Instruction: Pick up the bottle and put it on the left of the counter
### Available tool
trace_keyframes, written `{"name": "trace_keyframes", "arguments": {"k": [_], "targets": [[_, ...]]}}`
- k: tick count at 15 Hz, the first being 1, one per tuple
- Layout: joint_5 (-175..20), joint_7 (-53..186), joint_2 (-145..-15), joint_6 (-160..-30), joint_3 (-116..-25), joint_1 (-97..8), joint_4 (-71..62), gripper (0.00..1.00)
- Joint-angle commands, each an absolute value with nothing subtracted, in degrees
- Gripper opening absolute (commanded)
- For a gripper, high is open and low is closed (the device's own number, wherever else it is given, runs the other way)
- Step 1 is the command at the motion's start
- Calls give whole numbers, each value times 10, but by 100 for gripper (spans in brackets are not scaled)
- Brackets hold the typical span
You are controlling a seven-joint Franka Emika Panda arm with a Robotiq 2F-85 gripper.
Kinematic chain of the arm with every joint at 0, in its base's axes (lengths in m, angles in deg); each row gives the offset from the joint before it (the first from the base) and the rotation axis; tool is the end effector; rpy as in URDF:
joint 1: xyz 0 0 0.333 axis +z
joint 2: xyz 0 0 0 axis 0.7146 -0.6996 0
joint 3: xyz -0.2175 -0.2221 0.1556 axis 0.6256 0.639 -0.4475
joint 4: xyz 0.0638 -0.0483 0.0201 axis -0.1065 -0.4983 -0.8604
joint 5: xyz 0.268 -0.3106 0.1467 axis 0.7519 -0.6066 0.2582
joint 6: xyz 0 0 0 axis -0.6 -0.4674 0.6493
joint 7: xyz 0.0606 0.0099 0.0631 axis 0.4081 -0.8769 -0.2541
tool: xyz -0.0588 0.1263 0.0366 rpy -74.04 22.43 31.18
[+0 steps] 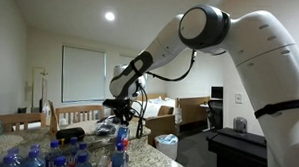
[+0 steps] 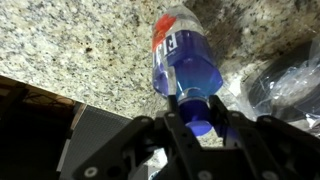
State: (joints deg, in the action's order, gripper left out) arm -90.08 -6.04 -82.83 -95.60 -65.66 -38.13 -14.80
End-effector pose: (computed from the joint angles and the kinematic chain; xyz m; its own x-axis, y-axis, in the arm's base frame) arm 0.7169 -0.0164 0.3571 0.3422 -0.8883 0.3062 -0.9103 -0.3942 -0.1264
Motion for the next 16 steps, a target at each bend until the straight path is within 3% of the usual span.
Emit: {"name": "trace_keyframes", "arguments": {"k": [1, 11, 12, 13, 14, 16], "targets": [[-939, -97, -841, -953, -652, -372, -131, 11], [-978, -38, -856, -929, -667, -359, -129, 11], [-980, -36, -857, -928, -667, -358, -130, 26], [-981, -35, -857, -927, -668, -358, -131, 59], [-980, -34, -855, -927, -668, -358, -132, 60], [-985, -36, -850, -928, -666, -358, -132, 73]]}}
